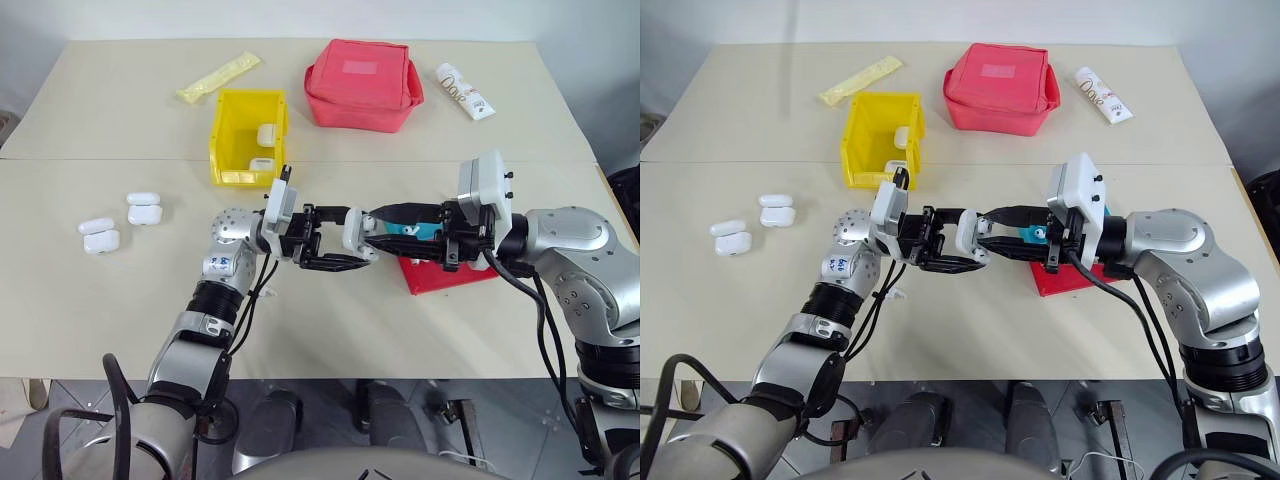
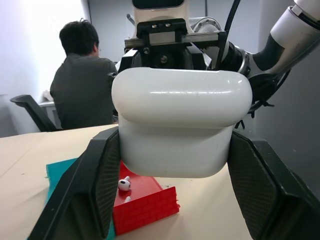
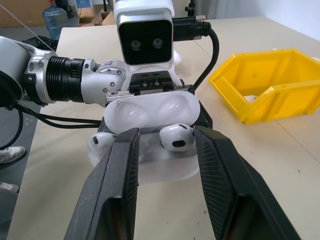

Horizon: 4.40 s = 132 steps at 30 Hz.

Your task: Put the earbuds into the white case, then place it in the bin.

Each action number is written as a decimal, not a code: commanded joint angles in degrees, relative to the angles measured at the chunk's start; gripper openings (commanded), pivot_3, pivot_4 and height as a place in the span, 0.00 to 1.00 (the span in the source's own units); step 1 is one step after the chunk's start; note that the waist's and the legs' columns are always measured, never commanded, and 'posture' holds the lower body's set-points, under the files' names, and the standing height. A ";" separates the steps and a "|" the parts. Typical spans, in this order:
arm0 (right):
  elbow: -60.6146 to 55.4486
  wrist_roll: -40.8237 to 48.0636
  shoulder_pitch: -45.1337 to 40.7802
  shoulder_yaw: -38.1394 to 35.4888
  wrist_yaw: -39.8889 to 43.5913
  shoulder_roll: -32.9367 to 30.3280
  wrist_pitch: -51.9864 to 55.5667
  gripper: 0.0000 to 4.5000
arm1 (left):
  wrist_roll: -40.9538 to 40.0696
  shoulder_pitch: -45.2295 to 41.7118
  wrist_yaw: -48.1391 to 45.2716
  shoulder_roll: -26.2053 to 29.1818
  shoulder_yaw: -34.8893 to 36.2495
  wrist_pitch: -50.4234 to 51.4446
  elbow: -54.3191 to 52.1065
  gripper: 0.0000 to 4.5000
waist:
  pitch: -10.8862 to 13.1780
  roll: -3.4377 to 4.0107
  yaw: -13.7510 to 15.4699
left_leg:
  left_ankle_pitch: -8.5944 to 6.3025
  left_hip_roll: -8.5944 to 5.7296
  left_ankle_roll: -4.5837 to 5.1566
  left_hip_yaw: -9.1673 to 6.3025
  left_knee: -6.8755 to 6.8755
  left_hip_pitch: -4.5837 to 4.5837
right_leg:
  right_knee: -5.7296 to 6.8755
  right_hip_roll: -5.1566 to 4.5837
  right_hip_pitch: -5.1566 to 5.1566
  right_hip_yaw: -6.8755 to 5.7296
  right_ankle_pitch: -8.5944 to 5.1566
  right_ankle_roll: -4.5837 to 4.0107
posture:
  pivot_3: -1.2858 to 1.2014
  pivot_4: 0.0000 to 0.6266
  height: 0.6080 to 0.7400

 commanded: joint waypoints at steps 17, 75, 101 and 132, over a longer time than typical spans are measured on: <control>-1.38 0.90 -2.78 -0.13 -0.10 0.91 -0.01 0.40 | -0.75 -0.35 -4.01 -0.84 0.85 -0.03 -0.32 0.62 | 0.00 0.00 -0.05 | 0.00 0.00 0.00 0.00 0.00 0.00 | 0.00 0.00 -0.01 0.00 0.00 0.00 | 0.52 0.24 1.00; -26.26 18.75 3.44 -13.27 -26.74 -9.46 23.93 0.40 | 1.91 -4.10 -0.39 -3.29 3.53 -0.76 6.78 0.62 | 0.01 -0.03 0.25 | 0.00 0.01 0.01 -0.01 -0.01 -0.05 | -0.02 -0.03 -0.03 0.00 0.00 0.01 | 0.52 0.24 1.00; -24.84 35.31 6.06 -9.50 -35.22 -13.44 22.18 0.40 | 2.23 -4.73 -1.14 -4.21 4.74 -1.32 6.62 0.62 | 0.02 -0.05 0.33 | 0.00 0.00 0.04 0.00 0.00 -0.05 | -0.02 -0.02 -0.01 -0.01 0.01 0.01 | 0.52 0.24 1.00; -22.20 26.87 4.16 -7.67 -28.79 -13.03 20.73 0.40 | 2.21 -3.85 -1.67 -4.11 4.33 -1.08 5.44 0.62 | 0.03 -0.06 0.32 | 0.00 0.00 0.04 0.00 0.00 -0.05 | -0.03 -0.02 -0.02 -0.01 0.01 0.01 | 0.52 0.24 1.00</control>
